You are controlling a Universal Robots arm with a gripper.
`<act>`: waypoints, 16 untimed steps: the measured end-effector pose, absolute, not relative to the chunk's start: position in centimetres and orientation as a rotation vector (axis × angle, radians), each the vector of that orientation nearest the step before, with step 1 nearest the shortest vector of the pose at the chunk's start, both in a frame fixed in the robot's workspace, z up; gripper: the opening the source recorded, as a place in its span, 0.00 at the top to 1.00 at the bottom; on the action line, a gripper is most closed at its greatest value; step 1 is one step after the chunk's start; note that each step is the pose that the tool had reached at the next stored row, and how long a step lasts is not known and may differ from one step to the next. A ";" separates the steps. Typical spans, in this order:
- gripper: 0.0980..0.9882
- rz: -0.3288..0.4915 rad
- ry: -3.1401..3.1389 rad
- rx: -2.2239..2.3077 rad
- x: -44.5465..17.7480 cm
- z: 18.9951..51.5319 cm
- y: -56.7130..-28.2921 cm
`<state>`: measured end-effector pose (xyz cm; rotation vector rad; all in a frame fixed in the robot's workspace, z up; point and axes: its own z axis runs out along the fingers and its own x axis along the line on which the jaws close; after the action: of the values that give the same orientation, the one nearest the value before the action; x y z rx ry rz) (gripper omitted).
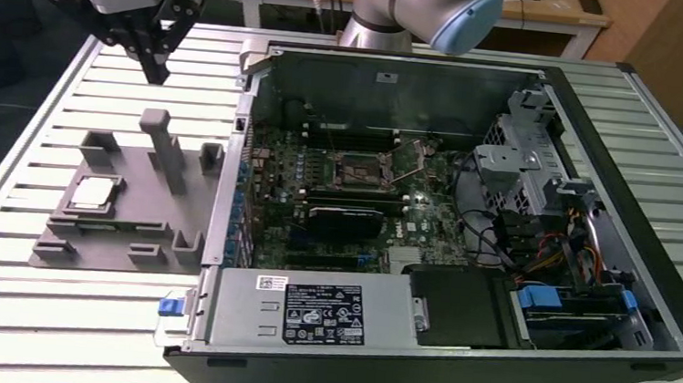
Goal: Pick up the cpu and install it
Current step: 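Reach for the cpu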
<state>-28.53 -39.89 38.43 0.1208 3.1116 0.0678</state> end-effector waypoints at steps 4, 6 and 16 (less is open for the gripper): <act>0.99 0.068 3.112 0.121 -29.0 37.9 -39.9; 0.99 0.068 3.112 0.121 -29.2 37.6 -39.9; 0.99 0.068 3.112 0.121 -30.1 36.4 -39.9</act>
<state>-30.14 -39.89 36.43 0.1207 3.1117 0.0677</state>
